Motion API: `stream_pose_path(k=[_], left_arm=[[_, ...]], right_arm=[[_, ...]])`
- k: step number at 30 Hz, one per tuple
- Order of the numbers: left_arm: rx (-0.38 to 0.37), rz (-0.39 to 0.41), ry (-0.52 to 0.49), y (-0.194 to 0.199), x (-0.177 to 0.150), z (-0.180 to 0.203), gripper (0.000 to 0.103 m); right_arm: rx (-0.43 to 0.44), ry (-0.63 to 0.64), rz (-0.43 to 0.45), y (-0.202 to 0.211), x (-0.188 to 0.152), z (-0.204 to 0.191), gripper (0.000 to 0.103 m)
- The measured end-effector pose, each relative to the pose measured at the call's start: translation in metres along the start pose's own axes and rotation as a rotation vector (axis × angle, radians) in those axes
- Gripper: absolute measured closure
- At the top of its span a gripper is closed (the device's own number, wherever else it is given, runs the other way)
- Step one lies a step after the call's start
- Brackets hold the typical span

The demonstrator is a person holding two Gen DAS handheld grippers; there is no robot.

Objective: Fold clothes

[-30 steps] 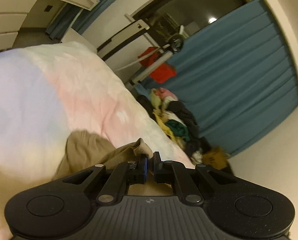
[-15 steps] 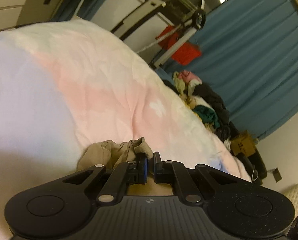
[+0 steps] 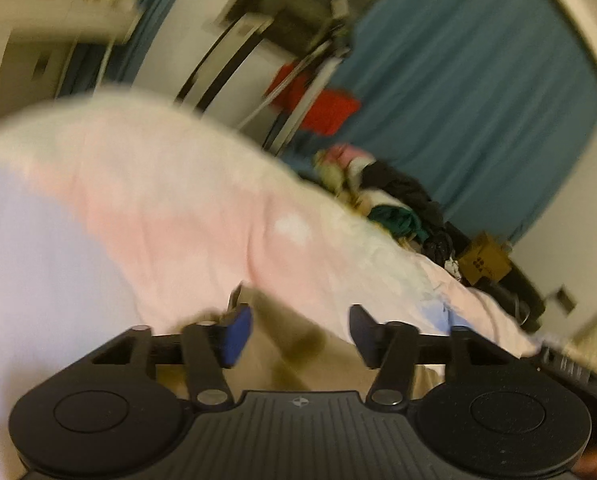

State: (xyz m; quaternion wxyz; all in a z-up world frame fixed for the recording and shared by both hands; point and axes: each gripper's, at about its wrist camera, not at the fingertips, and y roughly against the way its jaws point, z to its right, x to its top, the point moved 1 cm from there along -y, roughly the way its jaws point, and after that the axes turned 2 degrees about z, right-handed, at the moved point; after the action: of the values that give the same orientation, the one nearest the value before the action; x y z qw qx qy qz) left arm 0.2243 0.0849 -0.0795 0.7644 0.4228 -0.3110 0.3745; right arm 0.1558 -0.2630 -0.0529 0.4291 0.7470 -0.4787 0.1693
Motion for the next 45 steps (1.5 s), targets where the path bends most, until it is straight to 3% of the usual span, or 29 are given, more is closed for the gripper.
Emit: stream_pose_path(k=[4,7,8,9,10,11,13,16,21,28,30,33,36,38,41,45], left_arm=[[0.038,-0.010,-0.094,0.000,-0.009,0.007,0.038],[0.086,-0.058,-0.090,-0.017,-0.014,0.003,0.041],[0.105,-0.071,-0.092,-0.024,-0.015,0.002,0.043],[0.118,-0.083,-0.090,-0.029,-0.016,0.000,0.047],[0.118,-0.095,-0.082,-0.033,-0.017,-0.002,0.059],[0.114,-0.105,-0.073,-0.035,-0.018,-0.003,0.063],[0.110,-0.100,-0.074,-0.032,-0.017,-0.003,0.085],[0.097,-0.050,-0.075,-0.019,-0.010,-0.001,0.096],[0.053,0.045,-0.054,0.003,0.008,0.009,0.097],[0.013,0.115,-0.073,0.015,0.011,0.018,0.097],[-0.014,0.136,-0.047,0.021,0.012,0.017,0.097],[-0.004,0.166,-0.052,0.033,0.013,0.020,0.097],[0.028,0.160,-0.067,0.028,0.014,0.021,0.097],[0.066,0.103,-0.051,0.010,0.012,0.013,0.097],[0.152,-0.057,-0.085,-0.024,0.002,0.001,0.093],[0.177,-0.117,-0.078,-0.031,-0.005,-0.006,0.084]], right_arm=[[-0.063,0.014,-0.005,-0.003,-0.002,0.013,0.031],[-0.061,-0.003,-0.086,-0.021,-0.011,0.021,0.038],[-0.054,-0.008,-0.102,-0.026,-0.014,0.022,0.045],[-0.063,0.007,-0.102,-0.029,-0.017,0.020,0.048],[-0.071,0.022,-0.102,-0.032,-0.020,0.017,0.054],[-0.081,0.059,-0.085,-0.032,-0.022,0.012,0.065],[-0.089,0.110,-0.049,-0.028,-0.024,0.004,0.082],[-0.090,0.131,-0.005,-0.021,-0.024,-0.002,0.085],[-0.086,0.158,0.056,-0.014,-0.019,-0.011,0.086],[-0.137,0.245,0.107,-0.017,-0.022,-0.026,0.086],[-0.156,0.274,0.147,-0.011,-0.025,-0.030,0.086],[-0.168,0.351,0.283,0.009,-0.026,-0.043,0.088],[-0.136,0.380,0.345,0.017,-0.019,-0.049,0.088],[-0.134,0.350,0.293,0.003,-0.012,-0.044,0.088],[-0.182,0.328,0.155,-0.030,-0.015,-0.028,0.088],[-0.198,0.331,0.048,-0.051,-0.024,-0.021,0.087]])
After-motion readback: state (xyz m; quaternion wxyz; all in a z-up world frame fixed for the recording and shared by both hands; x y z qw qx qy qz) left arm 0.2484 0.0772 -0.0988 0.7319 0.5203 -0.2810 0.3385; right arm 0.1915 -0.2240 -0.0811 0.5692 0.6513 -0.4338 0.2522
